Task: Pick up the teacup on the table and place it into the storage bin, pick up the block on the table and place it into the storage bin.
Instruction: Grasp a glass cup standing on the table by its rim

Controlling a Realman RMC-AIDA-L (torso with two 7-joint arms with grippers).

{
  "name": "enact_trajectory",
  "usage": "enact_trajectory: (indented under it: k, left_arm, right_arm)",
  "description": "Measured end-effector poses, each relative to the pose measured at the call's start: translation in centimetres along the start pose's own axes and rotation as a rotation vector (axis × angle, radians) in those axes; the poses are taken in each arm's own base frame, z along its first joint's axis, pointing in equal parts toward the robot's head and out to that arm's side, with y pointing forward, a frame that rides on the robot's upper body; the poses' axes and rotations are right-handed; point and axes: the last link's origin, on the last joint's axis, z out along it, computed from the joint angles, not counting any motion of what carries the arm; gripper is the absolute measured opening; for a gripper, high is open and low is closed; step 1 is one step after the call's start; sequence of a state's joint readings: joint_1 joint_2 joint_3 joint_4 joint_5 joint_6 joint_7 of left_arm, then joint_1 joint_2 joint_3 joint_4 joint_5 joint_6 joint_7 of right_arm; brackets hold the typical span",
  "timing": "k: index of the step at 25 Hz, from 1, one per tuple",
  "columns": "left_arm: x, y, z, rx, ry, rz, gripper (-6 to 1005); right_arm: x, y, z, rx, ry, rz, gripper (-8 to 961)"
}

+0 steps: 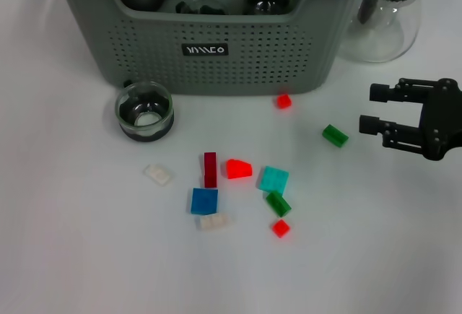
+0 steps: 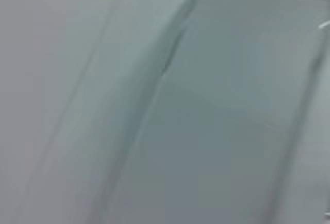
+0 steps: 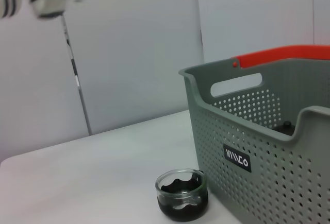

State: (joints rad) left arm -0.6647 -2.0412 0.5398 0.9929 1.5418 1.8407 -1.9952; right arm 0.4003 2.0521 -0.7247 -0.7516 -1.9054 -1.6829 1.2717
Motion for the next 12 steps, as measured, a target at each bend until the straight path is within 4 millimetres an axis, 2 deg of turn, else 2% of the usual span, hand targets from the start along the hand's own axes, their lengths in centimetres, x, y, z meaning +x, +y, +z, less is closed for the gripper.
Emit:
enact_trajectory:
  k: [3, 6, 10, 12]
  left_arm:
    - [-1.2, 2.2, -3.7, -0.022, 0.028, 0.097, 562]
    - [-4.5, 2.9, -5.6, 0.067, -0.147, 0.164, 564]
    - [-9.8, 3.0, -5.9, 0.103, -0.494, 0.21, 565]
    - [-11.5, 3.0, -5.7, 0.091, -0.618, 0.208, 565]
  right_arm:
    - [-0.1, 0.0, 0.1, -0.002, 0.0, -0.002, 592]
    - [-0.1, -0.1, 0.0, -0.001, 0.002, -0.002, 592]
    - [-0.2, -0.2, 0.0, -0.003, 0.003, 0.006, 592]
    - [-0.3, -0.2, 0.1, -0.003, 0.004, 0.016, 592]
